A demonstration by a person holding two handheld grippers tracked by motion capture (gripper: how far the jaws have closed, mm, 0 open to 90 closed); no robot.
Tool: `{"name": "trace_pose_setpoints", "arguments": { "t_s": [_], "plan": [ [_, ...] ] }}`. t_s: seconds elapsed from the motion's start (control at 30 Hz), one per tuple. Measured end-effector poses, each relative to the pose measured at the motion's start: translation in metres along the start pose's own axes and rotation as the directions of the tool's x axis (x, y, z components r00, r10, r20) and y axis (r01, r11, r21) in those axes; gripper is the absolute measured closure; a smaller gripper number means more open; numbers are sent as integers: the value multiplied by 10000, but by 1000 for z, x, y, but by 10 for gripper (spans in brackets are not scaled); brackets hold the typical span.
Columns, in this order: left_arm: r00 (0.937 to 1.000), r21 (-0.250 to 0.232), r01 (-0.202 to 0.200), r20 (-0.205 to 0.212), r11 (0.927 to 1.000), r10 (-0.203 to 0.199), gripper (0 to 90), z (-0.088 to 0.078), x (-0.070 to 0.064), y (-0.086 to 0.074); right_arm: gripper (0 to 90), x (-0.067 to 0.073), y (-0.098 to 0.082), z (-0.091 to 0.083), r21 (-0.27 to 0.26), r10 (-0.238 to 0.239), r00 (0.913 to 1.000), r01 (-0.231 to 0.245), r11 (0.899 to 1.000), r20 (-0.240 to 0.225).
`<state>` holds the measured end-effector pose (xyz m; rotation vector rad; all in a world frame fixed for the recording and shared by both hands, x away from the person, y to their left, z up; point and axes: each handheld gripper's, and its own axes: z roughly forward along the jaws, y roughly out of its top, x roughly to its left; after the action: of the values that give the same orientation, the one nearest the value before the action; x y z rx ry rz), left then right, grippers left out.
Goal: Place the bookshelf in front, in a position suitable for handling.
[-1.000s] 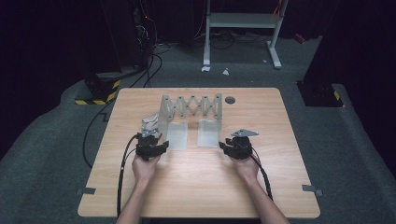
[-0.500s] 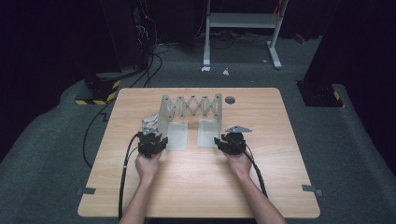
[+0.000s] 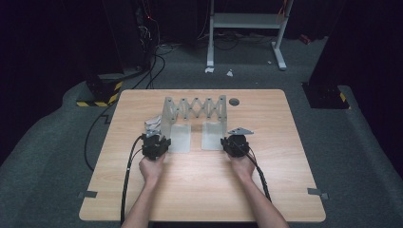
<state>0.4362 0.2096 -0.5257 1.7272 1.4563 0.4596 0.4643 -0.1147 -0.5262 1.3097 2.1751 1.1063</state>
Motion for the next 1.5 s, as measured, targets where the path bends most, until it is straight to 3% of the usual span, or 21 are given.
{"name": "trace_pose_setpoints", "arguments": {
  "t_s": [0.17,0.33,0.63,0.73,1.07,1.33,1.5],
  "plan": [
    [9993,-52,-372,-56,9993,372,808,1,-1,-2,808,-3,-3,-2,-136,-33,9998,35,9999,171],
    [9991,-28,-394,141,9992,395,803,2,-1,-1,827,-6,-4,-4,-89,43,9996,-41,10000,261],
    [9994,-12,-311,123,9995,311,804,2,-3,-1,856,-16,-5,-8,-45,366,9990,-365,9993,263],
    [9987,173,-503,90,9986,501,804,3,-6,1,868,-20,-6,-9,-59,501,9983,-500,9987,288],
    [9954,387,-872,423,9954,856,801,9,-19,5,872,-32,-14,-19,-225,987,9945,-980,9949,360],
    [9918,412,-1184,537,9921,1161,805,11,-29,4,880,-44,-21,-32,-101,929,9938,-924,9957,606],
    [9882,507,-1276,912,9905,1227,803,12,-33,5,879,-48,-26,-39,-131,944,9927,-937,9955,752]
  ]
}}
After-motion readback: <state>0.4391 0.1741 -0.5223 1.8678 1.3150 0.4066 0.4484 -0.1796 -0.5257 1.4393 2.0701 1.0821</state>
